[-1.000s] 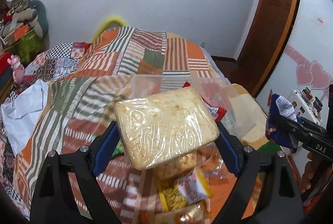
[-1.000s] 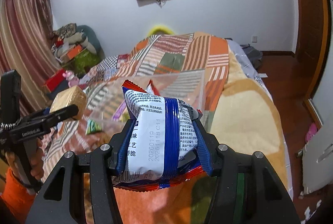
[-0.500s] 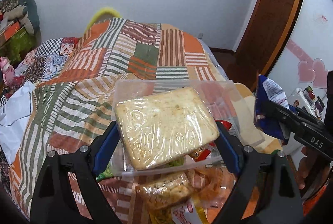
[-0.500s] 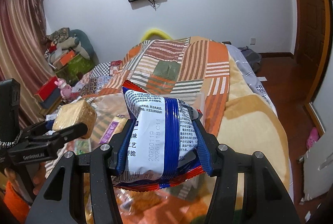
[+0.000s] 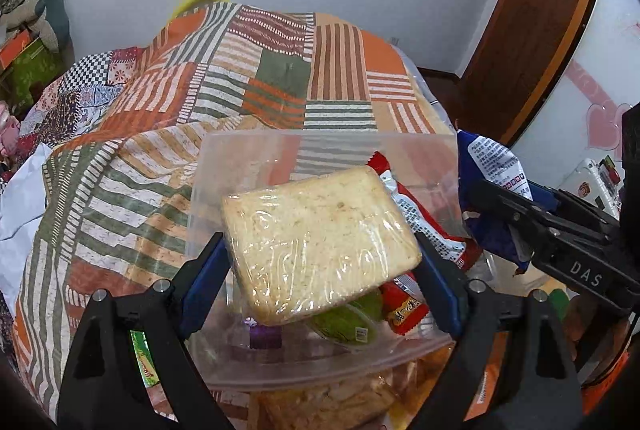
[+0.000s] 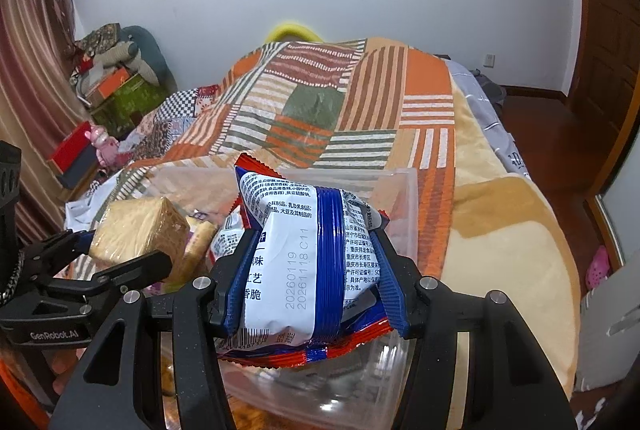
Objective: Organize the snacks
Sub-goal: 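Carry the cracker and snack bag into the clear box and release both, then move the left tool to the orange-label biscuit pack while the right tool reaches the green-tabbed cookie bag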
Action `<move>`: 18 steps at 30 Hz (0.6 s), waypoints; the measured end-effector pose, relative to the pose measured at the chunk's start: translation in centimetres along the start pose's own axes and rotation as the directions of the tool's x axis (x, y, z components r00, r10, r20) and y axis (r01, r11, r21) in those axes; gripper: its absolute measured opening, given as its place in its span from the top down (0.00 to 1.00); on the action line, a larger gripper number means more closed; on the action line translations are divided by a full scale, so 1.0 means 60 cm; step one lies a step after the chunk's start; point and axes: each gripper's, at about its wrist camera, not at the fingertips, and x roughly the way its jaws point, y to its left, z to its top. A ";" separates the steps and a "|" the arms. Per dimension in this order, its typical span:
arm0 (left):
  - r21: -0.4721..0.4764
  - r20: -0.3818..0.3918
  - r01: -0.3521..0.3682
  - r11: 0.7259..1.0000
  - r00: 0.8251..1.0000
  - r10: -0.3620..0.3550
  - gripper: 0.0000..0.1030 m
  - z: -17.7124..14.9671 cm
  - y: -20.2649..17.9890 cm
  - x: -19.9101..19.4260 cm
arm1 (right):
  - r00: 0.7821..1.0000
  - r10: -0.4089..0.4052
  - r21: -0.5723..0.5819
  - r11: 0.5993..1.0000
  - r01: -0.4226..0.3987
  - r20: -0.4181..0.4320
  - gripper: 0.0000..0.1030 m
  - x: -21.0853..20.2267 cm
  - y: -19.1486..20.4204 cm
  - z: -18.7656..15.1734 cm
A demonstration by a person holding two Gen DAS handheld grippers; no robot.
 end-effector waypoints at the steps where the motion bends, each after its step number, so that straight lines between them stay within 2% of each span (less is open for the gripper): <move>1: -0.002 -0.003 0.002 1.000 1.000 -0.002 0.14 0.000 0.001 0.004 | 1.000 -0.006 -0.009 1.000 0.006 0.001 0.49 0.001 0.002 -0.002; 8: -0.008 -0.029 -0.010 1.000 1.000 0.010 0.12 -0.007 0.002 0.023 | 1.000 -0.011 -0.006 1.000 0.011 -0.008 0.47 0.005 0.001 -0.006; 11: -0.003 -0.009 -0.020 1.000 1.000 0.020 0.10 -0.009 -0.001 0.012 | 1.000 -0.003 -0.001 1.000 0.003 -0.006 0.42 -0.002 0.001 -0.005; 13: -0.002 0.009 -0.024 1.000 1.000 0.024 0.09 -0.009 -0.002 -0.002 | 1.000 -0.003 -0.004 1.000 0.003 0.003 0.32 -0.012 0.005 -0.007; 18: 0.019 0.037 -0.030 0.999 0.999 0.029 0.09 -0.013 -0.010 -0.044 | 1.000 0.020 -0.019 1.000 -0.019 0.019 0.28 -0.043 0.016 -0.009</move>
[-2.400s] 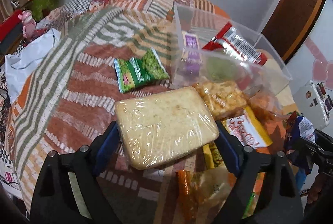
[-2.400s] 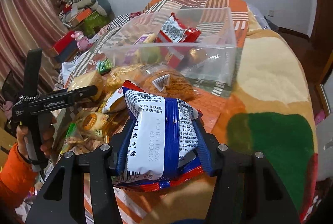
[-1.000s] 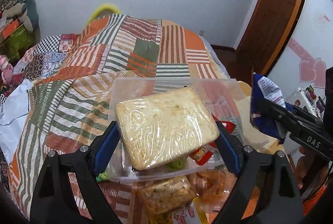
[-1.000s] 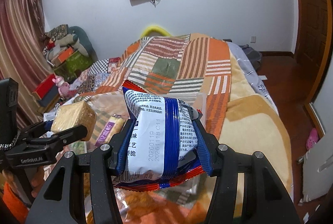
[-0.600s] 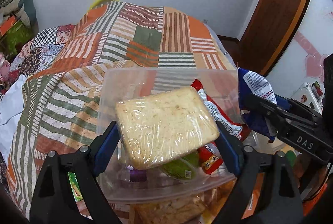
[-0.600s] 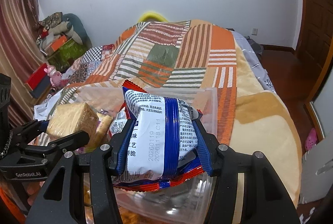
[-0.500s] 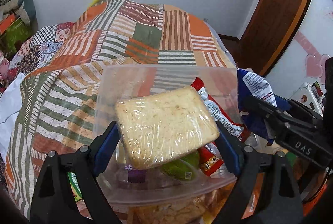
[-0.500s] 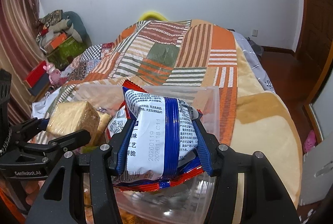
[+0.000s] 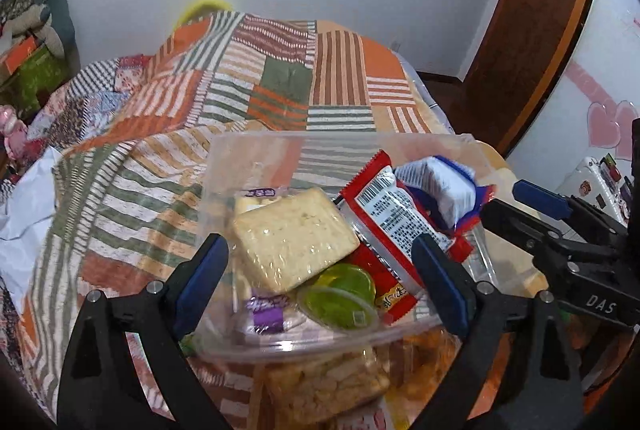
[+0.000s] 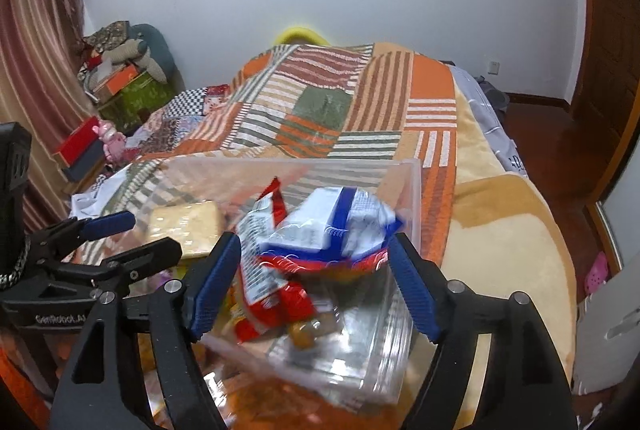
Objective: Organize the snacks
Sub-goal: 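Move the left tool to the orange-label biscuit pack while the right tool reaches the green-tabbed cookie bag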
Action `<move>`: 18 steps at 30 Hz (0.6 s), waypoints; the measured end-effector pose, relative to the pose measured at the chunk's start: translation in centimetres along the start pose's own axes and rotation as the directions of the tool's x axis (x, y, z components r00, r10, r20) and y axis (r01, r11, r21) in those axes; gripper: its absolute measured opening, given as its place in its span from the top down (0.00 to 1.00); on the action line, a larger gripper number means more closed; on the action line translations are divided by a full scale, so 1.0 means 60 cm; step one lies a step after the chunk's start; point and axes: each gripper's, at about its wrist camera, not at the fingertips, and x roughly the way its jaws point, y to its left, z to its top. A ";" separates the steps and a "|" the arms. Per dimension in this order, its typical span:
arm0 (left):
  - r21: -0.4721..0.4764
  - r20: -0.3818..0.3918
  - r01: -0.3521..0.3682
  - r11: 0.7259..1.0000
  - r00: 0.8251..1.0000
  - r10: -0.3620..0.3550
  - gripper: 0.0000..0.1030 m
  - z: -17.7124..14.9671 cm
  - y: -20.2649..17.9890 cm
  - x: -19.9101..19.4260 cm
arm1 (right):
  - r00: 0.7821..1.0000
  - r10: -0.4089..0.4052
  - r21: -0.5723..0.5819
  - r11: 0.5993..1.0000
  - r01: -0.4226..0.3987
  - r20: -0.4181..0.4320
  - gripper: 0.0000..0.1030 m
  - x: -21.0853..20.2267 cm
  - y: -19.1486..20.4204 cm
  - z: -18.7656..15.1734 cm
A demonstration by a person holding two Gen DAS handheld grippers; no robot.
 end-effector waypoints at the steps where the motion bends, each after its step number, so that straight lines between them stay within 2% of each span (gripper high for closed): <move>1: 0.007 0.007 -0.004 1.000 1.000 0.004 0.09 -0.001 -0.002 -0.008 | 1.000 0.004 -0.002 1.000 -0.004 0.005 0.27 -0.009 0.002 -0.002; 6: 0.043 0.037 -0.004 0.999 0.999 0.003 0.08 -0.017 -0.010 -0.066 | 1.000 0.015 -0.018 1.000 -0.015 0.022 0.25 -0.049 0.019 -0.015; 10: 0.062 0.053 -0.015 0.998 0.999 0.012 0.07 -0.043 -0.010 -0.115 | 0.999 0.028 -0.051 0.998 -0.026 0.031 0.18 -0.084 0.044 -0.038; 18: 0.040 0.032 -0.038 0.998 0.999 0.037 0.06 -0.128 0.020 -0.180 | 0.993 0.111 -0.098 0.988 -0.115 -0.051 0.16 -0.109 0.097 -0.111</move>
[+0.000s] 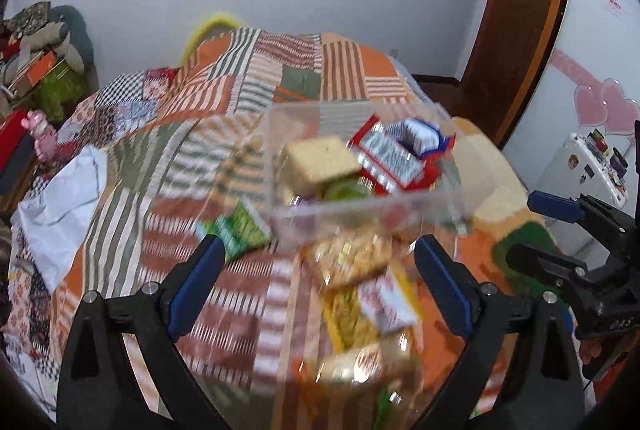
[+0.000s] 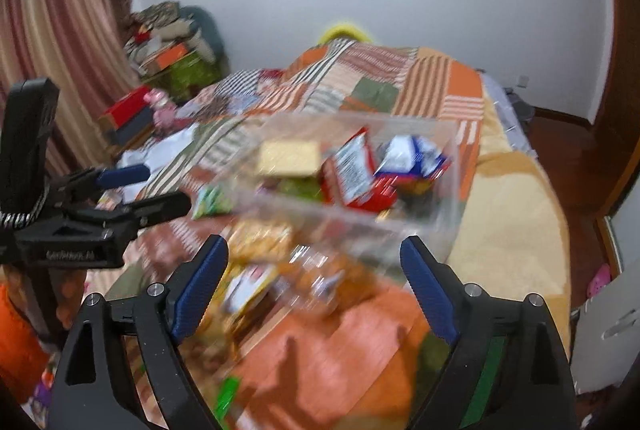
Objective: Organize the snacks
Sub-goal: 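Move the left tool to the orange-label biscuit pack while the right tool reaches the green-tabbed cookie bag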
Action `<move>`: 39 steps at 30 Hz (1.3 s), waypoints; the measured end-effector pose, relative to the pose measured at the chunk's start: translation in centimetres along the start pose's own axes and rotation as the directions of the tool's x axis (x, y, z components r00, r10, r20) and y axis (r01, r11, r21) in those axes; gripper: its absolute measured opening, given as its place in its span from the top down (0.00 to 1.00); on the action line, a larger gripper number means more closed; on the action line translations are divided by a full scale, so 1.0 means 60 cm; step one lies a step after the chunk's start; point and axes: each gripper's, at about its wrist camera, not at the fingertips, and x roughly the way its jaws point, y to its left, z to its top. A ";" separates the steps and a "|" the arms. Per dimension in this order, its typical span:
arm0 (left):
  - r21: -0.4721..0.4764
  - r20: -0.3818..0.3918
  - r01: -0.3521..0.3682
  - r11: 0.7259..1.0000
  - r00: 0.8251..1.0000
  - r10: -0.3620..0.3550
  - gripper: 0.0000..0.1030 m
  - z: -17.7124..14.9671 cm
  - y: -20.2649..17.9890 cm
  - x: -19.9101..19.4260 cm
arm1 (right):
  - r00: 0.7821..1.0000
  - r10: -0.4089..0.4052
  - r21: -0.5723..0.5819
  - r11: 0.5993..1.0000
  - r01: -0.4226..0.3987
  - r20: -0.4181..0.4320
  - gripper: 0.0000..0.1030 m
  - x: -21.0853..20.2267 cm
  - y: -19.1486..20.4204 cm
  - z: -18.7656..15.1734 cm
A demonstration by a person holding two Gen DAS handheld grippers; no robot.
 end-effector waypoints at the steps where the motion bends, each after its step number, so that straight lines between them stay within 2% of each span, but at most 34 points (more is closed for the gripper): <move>1: -0.002 -0.009 -0.006 1.000 1.000 0.006 0.06 -0.014 0.005 -0.006 | 1.000 0.013 0.001 1.000 -0.013 -0.014 0.16 0.002 0.008 -0.010; 8: 0.018 -0.058 -0.061 0.998 0.996 0.062 0.06 -0.098 0.027 -0.029 | 0.992 0.076 -0.019 0.997 -0.079 -0.099 0.16 0.017 0.061 -0.070; 12: 0.009 -0.084 -0.080 0.997 0.993 0.081 0.06 -0.136 0.044 -0.039 | 0.983 0.092 -0.029 0.995 -0.097 -0.158 0.07 0.049 0.089 -0.093; 16: 0.005 -0.100 -0.075 0.997 0.992 0.076 0.06 -0.154 0.053 -0.043 | 0.966 0.121 -0.010 0.992 -0.126 -0.227 0.07 0.080 0.105 -0.113; 20: 0.014 -0.114 -0.057 0.998 0.992 0.058 0.06 -0.157 0.047 -0.037 | 0.954 0.147 0.026 0.989 -0.145 -0.260 0.08 0.096 0.102 -0.127; 21: 0.016 -0.117 -0.051 0.999 0.992 0.053 0.06 -0.156 0.044 -0.034 | 0.951 0.171 0.042 0.985 -0.166 -0.259 0.14 0.095 0.096 -0.129; 22: 0.018 -0.120 -0.045 0.999 0.992 0.047 0.06 -0.156 0.041 -0.031 | 0.948 0.192 0.050 0.981 -0.185 -0.255 0.25 0.093 0.092 -0.130; 24: 0.030 -0.132 -0.027 0.999 0.991 0.031 0.06 -0.156 0.033 -0.022 | 0.945 0.210 0.048 0.978 -0.205 -0.252 0.42 0.083 0.086 -0.130; 29: 0.074 -0.169 0.004 0.997 0.986 0.009 0.06 -0.156 0.003 0.010 | 0.969 0.132 0.039 0.991 -0.127 -0.207 0.46 0.052 0.051 -0.135; 34: 0.184 -0.193 0.019 0.983 0.981 0.017 0.06 -0.154 -0.034 0.052 | 0.978 0.090 0.095 0.993 -0.073 -0.189 0.46 0.027 -0.004 -0.139; 37: 0.241 -0.199 0.011 0.970 0.979 0.039 0.06 -0.149 -0.052 0.077 | 0.977 0.102 0.139 0.987 -0.076 -0.187 0.47 0.017 -0.032 -0.141; 39: 0.250 -0.216 0.038 0.967 0.976 0.018 0.06 -0.145 -0.061 0.091 | 0.979 0.086 0.147 0.987 -0.059 -0.182 0.47 0.011 -0.043 -0.143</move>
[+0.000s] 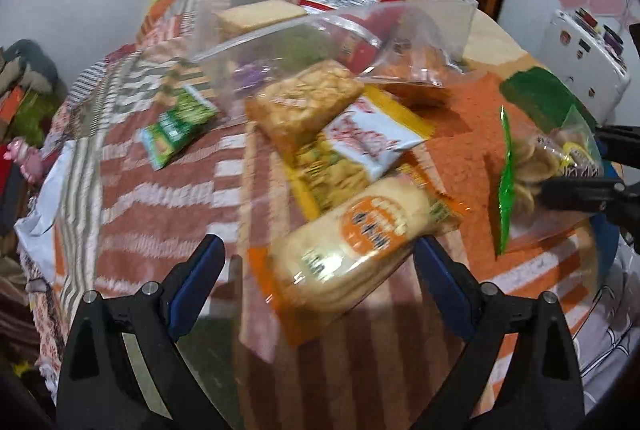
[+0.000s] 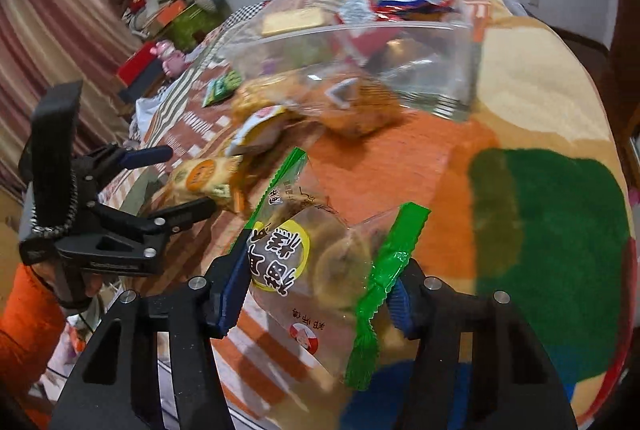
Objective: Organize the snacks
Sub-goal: 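Move the left tool to the orange-label biscuit pack while the right tool reaches the green-tabbed cookie bag, then grasp the orange-label rice cake pack with the left tool while the right tool grips the green-tabbed cookie bag, then carry the rice cake pack and cookie bag into the clear box and open both tools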
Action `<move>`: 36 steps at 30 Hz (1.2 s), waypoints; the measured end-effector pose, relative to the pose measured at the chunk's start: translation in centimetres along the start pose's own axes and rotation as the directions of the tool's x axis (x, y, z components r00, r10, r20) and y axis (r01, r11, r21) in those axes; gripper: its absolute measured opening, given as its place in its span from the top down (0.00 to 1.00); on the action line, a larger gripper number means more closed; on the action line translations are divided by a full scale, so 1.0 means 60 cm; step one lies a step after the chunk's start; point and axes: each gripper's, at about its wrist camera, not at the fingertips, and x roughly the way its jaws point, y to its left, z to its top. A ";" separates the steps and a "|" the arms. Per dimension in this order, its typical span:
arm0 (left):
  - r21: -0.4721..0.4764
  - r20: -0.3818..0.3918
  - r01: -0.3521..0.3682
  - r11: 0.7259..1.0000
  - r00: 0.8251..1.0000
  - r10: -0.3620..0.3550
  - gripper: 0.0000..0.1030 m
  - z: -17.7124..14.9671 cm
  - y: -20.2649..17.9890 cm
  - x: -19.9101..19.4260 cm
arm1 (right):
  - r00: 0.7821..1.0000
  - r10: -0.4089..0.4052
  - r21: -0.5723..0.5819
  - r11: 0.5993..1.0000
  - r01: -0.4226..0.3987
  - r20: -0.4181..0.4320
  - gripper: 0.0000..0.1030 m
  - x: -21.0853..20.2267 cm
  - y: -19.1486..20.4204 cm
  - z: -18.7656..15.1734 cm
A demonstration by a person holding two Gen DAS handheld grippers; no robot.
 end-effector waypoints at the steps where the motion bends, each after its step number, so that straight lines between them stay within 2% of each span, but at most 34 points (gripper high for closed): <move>1: -0.002 -0.005 0.018 1.000 1.000 -0.018 0.06 0.004 -0.001 0.005 | 1.000 -0.008 0.003 1.000 0.008 0.004 0.47 -0.003 -0.004 0.000; 6: -0.035 -0.007 0.088 0.995 0.996 -0.088 0.06 0.020 -0.005 0.018 | 0.999 -0.025 0.025 0.999 0.025 0.030 0.49 -0.018 -0.020 0.004; 7: -0.050 0.001 0.107 0.993 0.994 -0.107 0.10 0.020 -0.005 0.018 | 0.999 -0.027 0.027 0.999 0.026 0.033 0.49 -0.019 -0.020 0.005; 8: -0.059 0.007 0.129 0.990 0.992 -0.128 0.23 0.019 -0.005 0.019 | 0.999 -0.023 0.024 0.999 0.022 0.033 0.49 -0.020 -0.021 0.006; 9: -0.063 0.006 0.150 0.987 0.989 -0.150 0.29 0.017 -0.009 0.021 | 0.999 -0.022 0.023 1.000 0.021 0.038 0.49 -0.021 -0.020 0.007; 13: -0.050 0.040 0.148 0.988 0.988 -0.146 0.44 0.006 -0.024 0.004 | 0.998 -0.023 0.021 1.000 0.022 0.051 0.49 -0.022 -0.015 0.012; 17: -0.034 0.053 0.182 0.983 0.982 -0.180 0.59 -0.005 -0.038 -0.018 | 0.998 -0.018 0.029 0.999 0.016 0.068 0.50 -0.026 -0.015 0.014; 20: -0.018 0.087 0.188 0.982 0.979 -0.185 0.66 -0.009 -0.047 -0.041 | 0.996 -0.016 0.034 0.999 0.013 0.090 0.50 -0.033 -0.013 0.021; 26: -0.023 0.178 0.150 0.988 0.973 -0.143 0.67 0.002 -0.044 -0.091 | 0.988 -0.019 0.029 0.999 0.015 0.154 0.50 -0.057 -0.002 0.044; 36: -0.123 0.295 0.114 0.986 0.953 -0.073 0.67 0.055 0.019 -0.134 | 0.969 -0.028 0.020 1.000 0.024 0.247 0.50 -0.079 0.010 0.097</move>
